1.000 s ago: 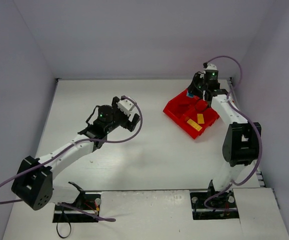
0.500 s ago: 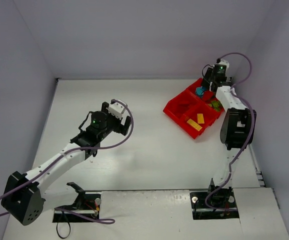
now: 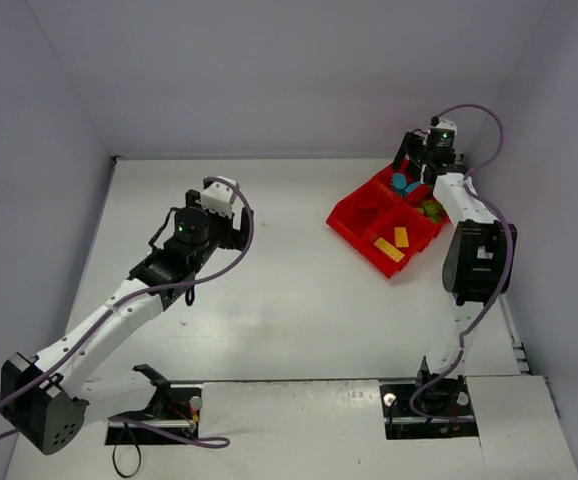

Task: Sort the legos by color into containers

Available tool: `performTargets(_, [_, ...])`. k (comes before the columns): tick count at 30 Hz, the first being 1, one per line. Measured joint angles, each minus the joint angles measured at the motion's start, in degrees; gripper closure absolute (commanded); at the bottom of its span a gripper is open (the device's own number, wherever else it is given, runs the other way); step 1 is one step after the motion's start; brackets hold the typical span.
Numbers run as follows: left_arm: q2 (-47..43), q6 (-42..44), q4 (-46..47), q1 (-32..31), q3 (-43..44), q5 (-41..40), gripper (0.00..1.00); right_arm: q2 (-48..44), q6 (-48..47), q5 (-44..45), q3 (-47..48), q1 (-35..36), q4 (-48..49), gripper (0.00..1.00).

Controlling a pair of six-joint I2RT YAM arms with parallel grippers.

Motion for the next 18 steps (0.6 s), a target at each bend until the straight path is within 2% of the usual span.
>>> performTargets(1, [0.0,-0.57,-1.01,0.0,1.16,-0.94,0.17,-2.78,-0.35,-0.35,-2.16,0.0,-0.35,0.15])
performTargets(2, [0.0,-1.07,-1.53,0.0,2.1,-1.88,0.16,-8.74,-0.87,-0.46,-5.68,0.0,-0.96,0.0])
performTargets(4, [0.0,-2.01,-2.82,0.07,3.89,-4.52,0.16,-11.93,-1.11,-0.52,-7.21,0.0,-0.42,0.0])
performTargets(13, [-0.17,-4.52,-7.82,2.01,7.74,-11.52,0.16,-45.62,-3.04,1.03,-23.67,-0.02,-0.09,0.0])
performTargets(18, [-1.18,-5.55,-9.94,3.32,9.6,-12.92,0.16,-59.74,-3.32,2.45,-31.63,-0.02,-1.51,0.0])
